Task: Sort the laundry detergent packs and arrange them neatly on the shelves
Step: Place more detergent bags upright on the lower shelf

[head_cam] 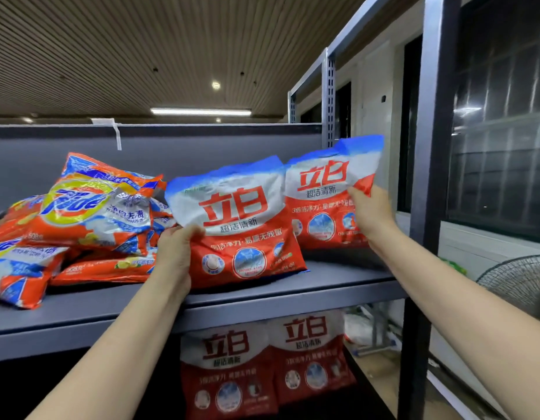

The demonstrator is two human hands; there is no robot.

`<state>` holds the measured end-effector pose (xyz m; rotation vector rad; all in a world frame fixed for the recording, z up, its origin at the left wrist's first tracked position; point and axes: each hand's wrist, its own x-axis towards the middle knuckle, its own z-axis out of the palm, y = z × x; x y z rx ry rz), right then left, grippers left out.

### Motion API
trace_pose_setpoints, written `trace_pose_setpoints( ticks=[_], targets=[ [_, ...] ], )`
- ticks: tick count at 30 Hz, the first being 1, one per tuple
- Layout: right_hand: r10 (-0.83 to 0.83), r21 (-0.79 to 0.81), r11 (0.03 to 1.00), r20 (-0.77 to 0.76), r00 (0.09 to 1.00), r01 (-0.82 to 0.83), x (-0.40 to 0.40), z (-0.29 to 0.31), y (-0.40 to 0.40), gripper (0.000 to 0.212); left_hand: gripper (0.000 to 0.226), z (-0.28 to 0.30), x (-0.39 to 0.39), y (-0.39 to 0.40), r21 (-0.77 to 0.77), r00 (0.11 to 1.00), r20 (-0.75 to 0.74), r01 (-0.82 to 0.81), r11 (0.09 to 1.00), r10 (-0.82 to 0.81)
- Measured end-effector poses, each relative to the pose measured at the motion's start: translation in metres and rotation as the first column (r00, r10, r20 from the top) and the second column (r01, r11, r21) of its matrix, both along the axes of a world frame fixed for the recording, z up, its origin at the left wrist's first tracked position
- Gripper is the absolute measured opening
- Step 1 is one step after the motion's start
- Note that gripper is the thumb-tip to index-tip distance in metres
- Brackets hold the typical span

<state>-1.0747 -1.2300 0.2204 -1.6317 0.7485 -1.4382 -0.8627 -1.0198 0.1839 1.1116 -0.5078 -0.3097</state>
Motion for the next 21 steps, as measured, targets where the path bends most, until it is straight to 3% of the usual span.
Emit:
trace_pose_setpoints(
  ticks=[3,6,10,14,17,21],
  targets=[
    [-0.046,0.014,0.999,0.042,0.998,0.045,-0.018,-0.004,0.011,0.016,0.032,-0.001,-0.009,0.007,-0.032,0.992,0.117,0.044,0.999,-0.040],
    [-0.066,0.115,0.992,0.136,0.989,0.051,-0.034,-0.015,0.024,0.018,0.009,0.002,-0.019,0.008,-0.064,0.976,0.206,-0.051,0.997,0.063],
    [-0.192,0.155,0.976,0.296,0.936,0.151,-0.060,-0.019,0.040,0.021,0.018,0.002,-0.042,0.008,-0.146,0.903,0.329,-0.240,0.960,0.276],
    [-0.278,0.163,0.958,0.319,0.906,0.237,-0.083,-0.021,0.054,0.015,0.025,-0.003,-0.055,0.012,-0.212,0.824,0.320,-0.418,0.883,0.467],
    [-0.285,0.159,0.958,0.408,0.867,0.240,-0.095,-0.023,0.061,0.024,0.032,-0.003,-0.061,0.023,-0.254,0.753,0.280,-0.540,0.802,0.595],
    [-0.260,0.168,0.964,0.461,0.848,0.204,-0.112,-0.030,0.064,0.030,0.025,-0.009,-0.073,0.047,-0.303,0.712,0.301,-0.559,0.772,0.634]
  ],
)
